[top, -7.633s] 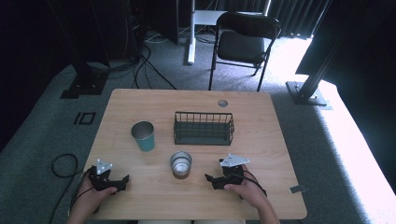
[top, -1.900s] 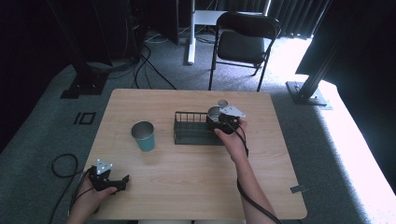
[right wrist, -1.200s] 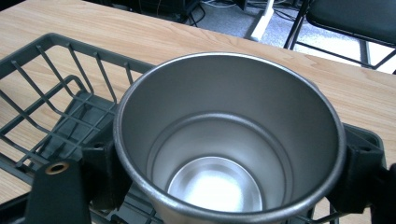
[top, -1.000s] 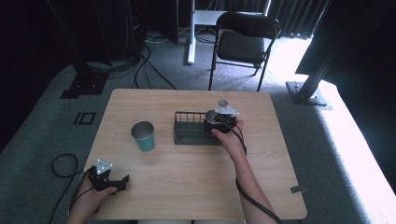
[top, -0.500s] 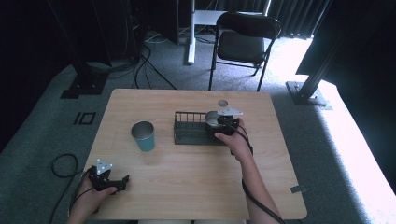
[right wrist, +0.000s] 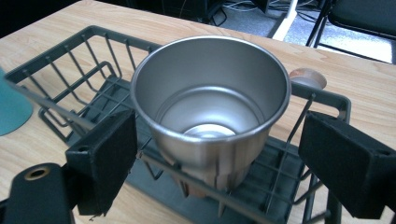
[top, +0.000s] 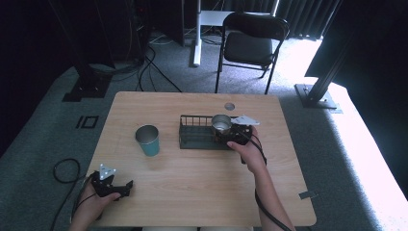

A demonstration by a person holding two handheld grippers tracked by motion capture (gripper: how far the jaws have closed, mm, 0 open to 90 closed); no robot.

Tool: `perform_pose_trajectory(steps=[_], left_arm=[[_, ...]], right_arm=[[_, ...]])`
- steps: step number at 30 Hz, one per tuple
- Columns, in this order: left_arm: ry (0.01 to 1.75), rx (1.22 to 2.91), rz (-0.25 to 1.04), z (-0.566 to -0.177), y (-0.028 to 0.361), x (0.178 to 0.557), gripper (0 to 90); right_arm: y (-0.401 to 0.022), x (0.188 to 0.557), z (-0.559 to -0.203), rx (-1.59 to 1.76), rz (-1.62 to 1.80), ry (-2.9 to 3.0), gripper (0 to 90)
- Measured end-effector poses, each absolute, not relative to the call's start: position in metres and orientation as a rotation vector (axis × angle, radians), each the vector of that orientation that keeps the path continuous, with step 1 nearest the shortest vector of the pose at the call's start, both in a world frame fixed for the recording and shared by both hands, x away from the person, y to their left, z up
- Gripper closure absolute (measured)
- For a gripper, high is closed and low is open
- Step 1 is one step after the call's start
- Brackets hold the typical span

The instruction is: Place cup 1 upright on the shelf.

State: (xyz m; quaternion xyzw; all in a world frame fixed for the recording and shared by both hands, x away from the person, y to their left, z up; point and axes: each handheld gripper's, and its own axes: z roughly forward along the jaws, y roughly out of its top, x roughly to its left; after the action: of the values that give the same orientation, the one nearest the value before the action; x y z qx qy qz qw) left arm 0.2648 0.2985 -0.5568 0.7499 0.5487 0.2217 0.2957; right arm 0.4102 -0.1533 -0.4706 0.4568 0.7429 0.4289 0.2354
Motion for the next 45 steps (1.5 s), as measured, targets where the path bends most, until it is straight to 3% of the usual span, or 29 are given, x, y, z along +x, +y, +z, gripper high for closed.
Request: perform_pose_trajectory(steps=[24,45], left_arm=[[1.46,1.994,0.59,-0.557,0.299,0.265,0.4],[1.459,1.994,0.591,-0.557,0.299,0.265,0.4]], right_arm=[[-0.182,0.372,-0.469,1.187,1.246,2.036,11.5],[-0.235,0.346,-0.506,1.265,1.16,2.002,11.7]])
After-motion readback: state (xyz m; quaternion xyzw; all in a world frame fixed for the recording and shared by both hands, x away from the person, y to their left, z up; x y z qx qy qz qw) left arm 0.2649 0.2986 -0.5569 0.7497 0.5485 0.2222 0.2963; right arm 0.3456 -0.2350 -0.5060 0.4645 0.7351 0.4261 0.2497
